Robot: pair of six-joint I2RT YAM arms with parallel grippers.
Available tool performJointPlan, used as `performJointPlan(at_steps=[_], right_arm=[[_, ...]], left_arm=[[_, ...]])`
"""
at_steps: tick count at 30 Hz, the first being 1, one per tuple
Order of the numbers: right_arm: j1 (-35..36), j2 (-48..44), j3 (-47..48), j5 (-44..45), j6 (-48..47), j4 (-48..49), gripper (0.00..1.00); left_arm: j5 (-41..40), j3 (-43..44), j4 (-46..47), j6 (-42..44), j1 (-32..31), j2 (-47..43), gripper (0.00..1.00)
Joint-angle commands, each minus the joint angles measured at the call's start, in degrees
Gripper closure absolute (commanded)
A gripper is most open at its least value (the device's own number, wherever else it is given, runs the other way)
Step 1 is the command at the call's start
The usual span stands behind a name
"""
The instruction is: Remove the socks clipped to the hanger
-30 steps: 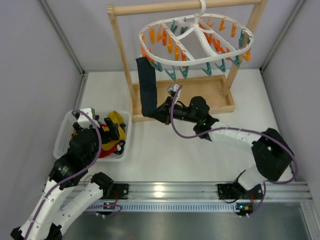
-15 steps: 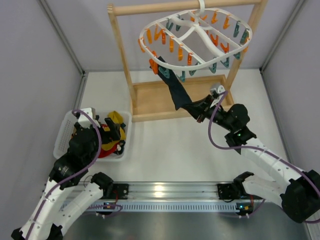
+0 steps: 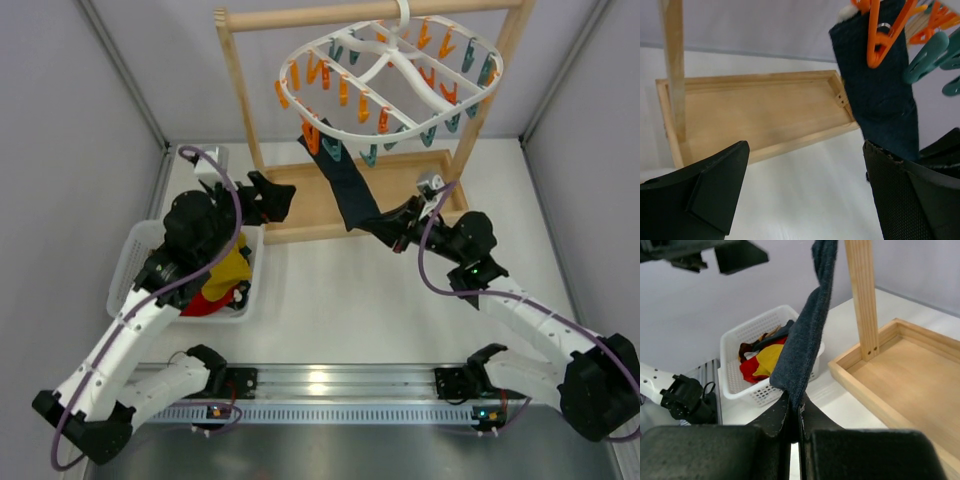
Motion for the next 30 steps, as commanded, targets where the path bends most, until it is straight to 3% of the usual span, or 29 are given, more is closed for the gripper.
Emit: performJointPlan(at_steps=[1,8,18,21,24,30], right_arm=[[3.43,2.73,0.79,-0.43,0.78,4.76,1.00],[7.40,7.58,3.60,3.60,3.15,10.11,1.00],[14.53,17.86,9.32,-0.33,9.73,21.26,1.00],[14.62,15.33,5.64,-2.26,11.76,25.58,1.00],[14.35,10.60,2.03,-3.93,10.62,23.48,1.00],[12.69,1.10,1.23,-4.38,3.42,7.67,1.00]], left_arm=[[1.70,5.83,11.98,-0.60,0.20,5.08,0.01],[-0.15,13.32,15.41,1.60,0.90,11.67,0.01],[-3.76,13.58,11.82,5.29,2.39,8.60,0.01],[-0.60,14.72,11.11,5.82,4.15,9.30,0.01],[5.45,16.04,11.11,5.82,5.91,11.05,0.01],[21.61,18.15,14.43,2.58,10.39,16.85,0.01]])
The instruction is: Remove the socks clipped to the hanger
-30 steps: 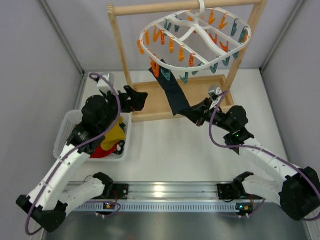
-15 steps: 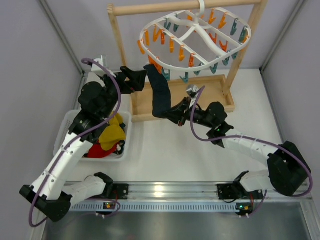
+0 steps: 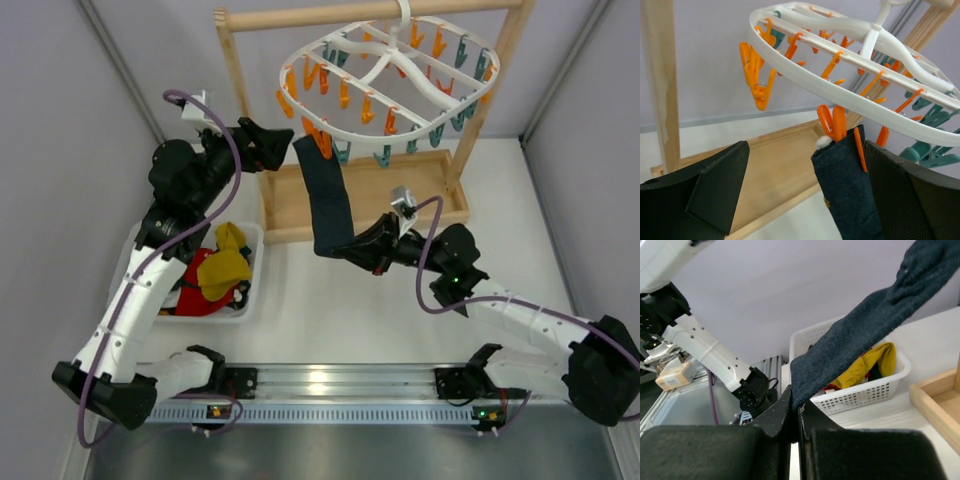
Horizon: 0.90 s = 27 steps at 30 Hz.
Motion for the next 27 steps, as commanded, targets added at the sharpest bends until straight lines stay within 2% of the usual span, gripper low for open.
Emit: performJointPlan(at_steps=[1,4,9,19,24,27], right_arm=[[-1.13,-5.98,1.49,-1.99,-5.09,-7.14,1.00],[-2.80,-8.44,2.02,-3.22,-6.94,-11.19,1.00],[-6.75,-10.29,1.93,-4.89,-6.07,-12.16,1.00],[-8.69,-10.82,2.64,-5.34,-6.59,-13.49,1.00],[-8.69,-11.08,2.55,-5.42,-6.24,-13.13,1.00],[-8.69,-11.09,2.64,-5.95,-6.15,-12.96,1.00]], left_arm=[[13.13,1.56,4.72,-2.26,2.26,3.15,0.01],[17.89,1.74,10.08,-4.63,3.23,6.22,0.01],[25.10,3.67,16.93,-9.02,3.67,10.36,0.03],[29.06,2.71,22.48,-15.01,3.50,12.30,0.13],[29.85,2.09,24.06,-17.64,2.97,12.48,0.21],[26.96,0.08,24.33,-16.51,2.18,10.99,0.20]])
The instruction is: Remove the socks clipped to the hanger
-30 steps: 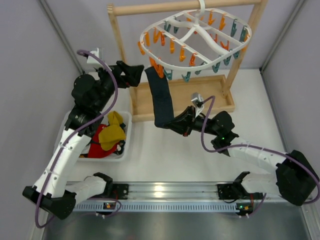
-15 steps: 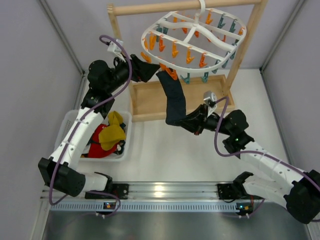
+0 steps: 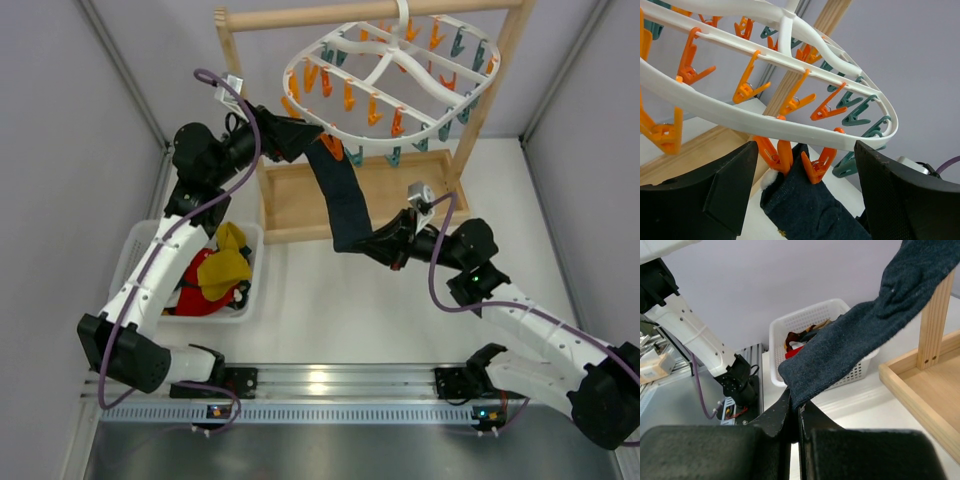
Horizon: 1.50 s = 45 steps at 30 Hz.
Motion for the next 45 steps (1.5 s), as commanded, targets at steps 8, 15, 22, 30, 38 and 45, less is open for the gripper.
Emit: performJointPlan(at_steps=[8,15,22,30,38,45], right_arm=[[-0.78,-3.15,3.25,-3.82,-0.01,0.90,1.00],[-0.87,-5.18,4.40,-4.43,-2.12,-4.19,1.00],[-0.87,-6.06,4.66,-6.37,-1.59,-4.55,1.00],[-0.87,-6.67,5.71,-8.74,-0.01,-4.11,1.00],[-0.87,-7.38,6.51,-8.83,-1.24,-6.22,1.00],[-0.95,-6.85,6.51,-8.83,-1.06,-5.25,1.00]], left_arm=[[-1.22,-1.22,5.67,0.77,-0.71,1.07,0.12],[4.04,-5.09,17.96,-3.09,-0.79,2.48,0.12],[5.28,-4.91,22.37,-3.53,-0.79,3.27,0.13],[6.68,-5.18,28.86,-6.08,-0.88,6.17,0.25],[6.86,-5.26,31.07,-7.32,-0.97,6.87,0.44],[6.51,-6.49,31.07,-7.23,-0.97,7.05,0.18]])
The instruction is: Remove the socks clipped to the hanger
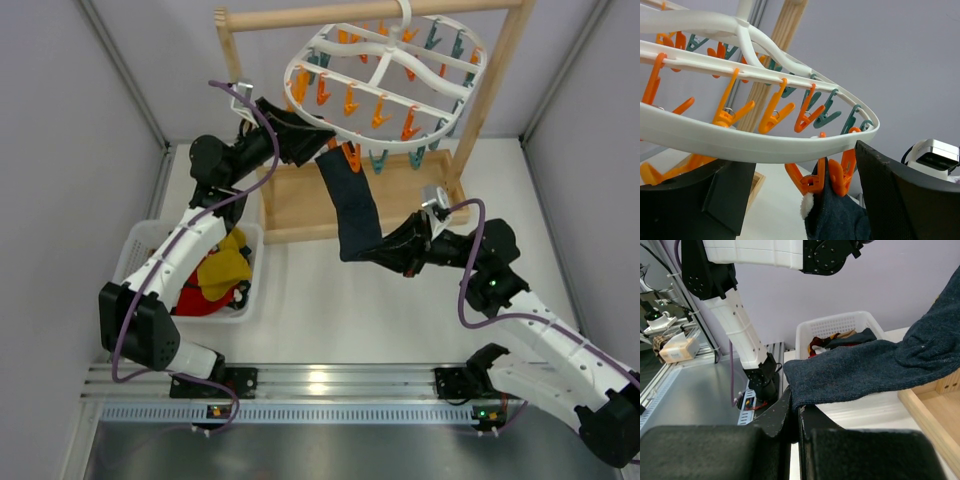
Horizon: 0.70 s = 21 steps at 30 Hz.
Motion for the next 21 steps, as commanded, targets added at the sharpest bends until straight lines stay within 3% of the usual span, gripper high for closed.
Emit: performJointPlan(at_steps=[1,10,12,15,17,21], right_arm=[[-0.76,-0.32,2.53,-1.31,-0.56,0.80,1.00],[-0.76,-1.02,2.79,-1.66,-0.47,0.63,1.00],[-0.76,-0.84,2.79,-1.66,-0.47,0.98,1.00],[-0.76,-0.75,2.70,-1.58,-0.12,1.68,1.00],[-0.84,-0.75,2.62,-1.66,0.05,1.94,1.00],[-0.76,-0.93,2.79,-1.75,0.14,2.03,1.00]], left_arm=[[-0.83,-1.14,4.51,0.46,-0.12,0.41,0.18],[-0.49,-0.35,4.60,0.29,-0.38,1.64,0.24],[-0.13,-0.26,4.60,0.90,-1.26,1.73,0.32],[-0.22,-0.87,4.60,1.08,-2.14,1.64,0.36],[-0.22,-1.40,4.60,1.08,-2.31,1.55,0.36],[-0.57,-2.10,4.60,1.43,-2.23,1.64,0.23]])
